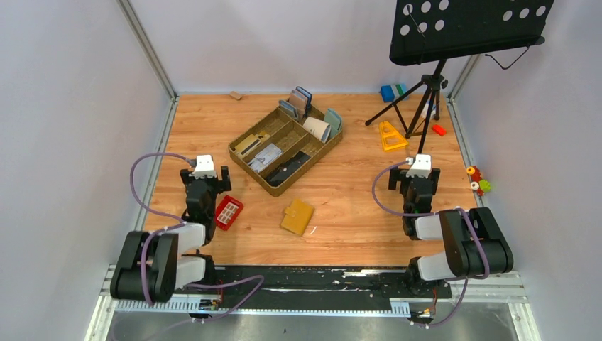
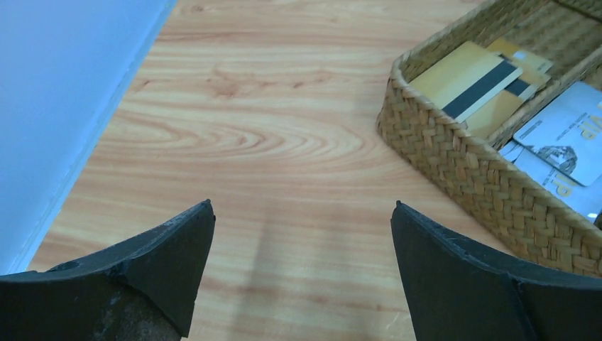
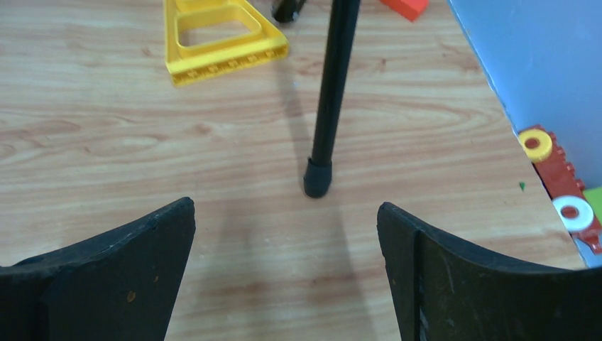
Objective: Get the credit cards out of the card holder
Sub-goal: Reset both arms
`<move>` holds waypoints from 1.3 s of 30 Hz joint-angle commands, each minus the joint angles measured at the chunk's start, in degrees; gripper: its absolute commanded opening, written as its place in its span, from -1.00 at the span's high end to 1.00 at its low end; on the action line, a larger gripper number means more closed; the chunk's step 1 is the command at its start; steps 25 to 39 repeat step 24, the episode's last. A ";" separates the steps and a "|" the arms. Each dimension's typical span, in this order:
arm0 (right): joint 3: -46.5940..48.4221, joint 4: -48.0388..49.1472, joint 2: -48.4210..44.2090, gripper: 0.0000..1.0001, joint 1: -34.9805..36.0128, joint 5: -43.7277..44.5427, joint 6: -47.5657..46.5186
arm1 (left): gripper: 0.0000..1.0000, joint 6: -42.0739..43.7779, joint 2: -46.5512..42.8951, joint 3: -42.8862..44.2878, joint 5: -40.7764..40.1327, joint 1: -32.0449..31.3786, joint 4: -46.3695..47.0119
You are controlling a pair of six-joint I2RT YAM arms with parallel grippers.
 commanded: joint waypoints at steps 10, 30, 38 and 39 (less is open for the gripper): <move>3.22 2.64 -1.38 -1.00 -0.27 -2.58 1.42 | -1.00 3.32 11.41 2.70 12.10 0.59 13.75; 3.31 2.68 -1.34 -1.00 -0.23 -2.62 1.39 | -1.00 2.84 12.04 2.61 11.21 0.63 15.20; 3.31 2.68 -1.34 -1.00 -0.23 -2.62 1.39 | -1.00 2.84 12.04 2.61 11.21 0.63 15.20; 3.31 2.68 -1.34 -1.00 -0.23 -2.62 1.39 | -1.00 2.84 12.04 2.61 11.21 0.63 15.20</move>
